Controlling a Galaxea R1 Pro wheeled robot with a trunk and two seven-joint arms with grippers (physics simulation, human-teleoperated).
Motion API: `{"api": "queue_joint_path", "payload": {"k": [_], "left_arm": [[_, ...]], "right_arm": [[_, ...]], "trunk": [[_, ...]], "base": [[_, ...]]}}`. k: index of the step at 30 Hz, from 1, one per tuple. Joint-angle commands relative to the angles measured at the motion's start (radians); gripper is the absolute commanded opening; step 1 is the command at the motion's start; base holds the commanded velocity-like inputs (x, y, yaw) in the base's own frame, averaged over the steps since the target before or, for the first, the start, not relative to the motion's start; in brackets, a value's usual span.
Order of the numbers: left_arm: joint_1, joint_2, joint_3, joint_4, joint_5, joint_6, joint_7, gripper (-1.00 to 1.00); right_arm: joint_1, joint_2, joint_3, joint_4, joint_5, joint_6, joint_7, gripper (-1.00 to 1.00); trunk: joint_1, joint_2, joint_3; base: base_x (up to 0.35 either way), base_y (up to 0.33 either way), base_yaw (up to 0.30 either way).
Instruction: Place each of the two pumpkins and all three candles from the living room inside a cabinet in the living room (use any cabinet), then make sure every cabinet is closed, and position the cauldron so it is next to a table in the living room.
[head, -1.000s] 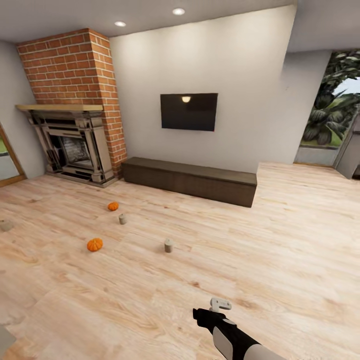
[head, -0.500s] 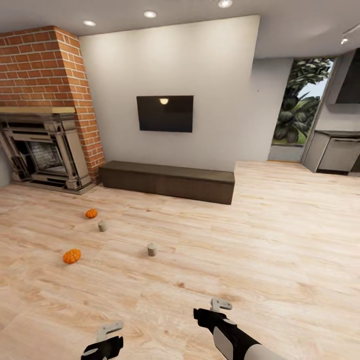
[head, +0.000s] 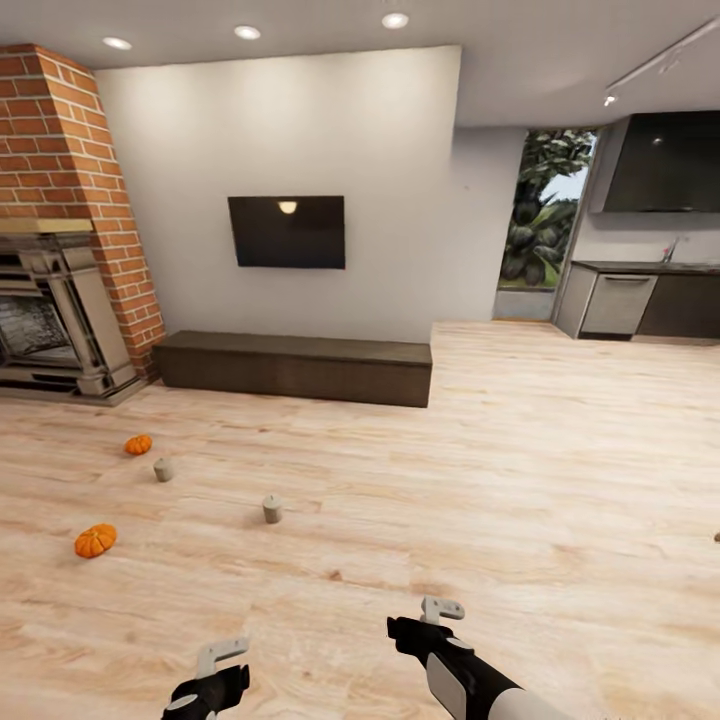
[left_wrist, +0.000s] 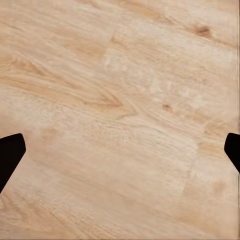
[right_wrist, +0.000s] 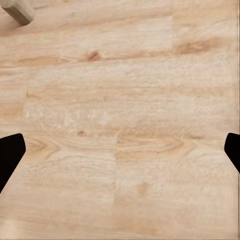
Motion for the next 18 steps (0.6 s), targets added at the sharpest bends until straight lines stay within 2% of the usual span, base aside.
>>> {"api": "queue_joint_path", "payload": {"k": [1,11,18], "left_arm": [[0.0,0.001,-0.006,-0.003,0.006,0.004,0.004,1.0],[0.001,0.001,-0.01,-0.003,0.001,0.004,0.003,1.0],[0.001,0.001,-0.01,-0.003,0.001,0.004,0.003,1.0]], "right_arm": [[-0.001,0.0,0.008,0.0,-0.009,-0.002,-0.005,1.0],[-0.001,0.001,0.009,0.0,-0.009,-0.002,-0.005,1.0],[-0.001,0.001,0.009,0.0,-0.009,-0.002,-0.004,1.0]], "trunk": [[0.0,-0.001,0.0],[0.0,-0.001,0.008],[0.0,-0.001,0.014]], "base": [[0.0,0.0,-0.25],[0.009,0.0,-0.25],[0.139,0.0,-0.246]]}}
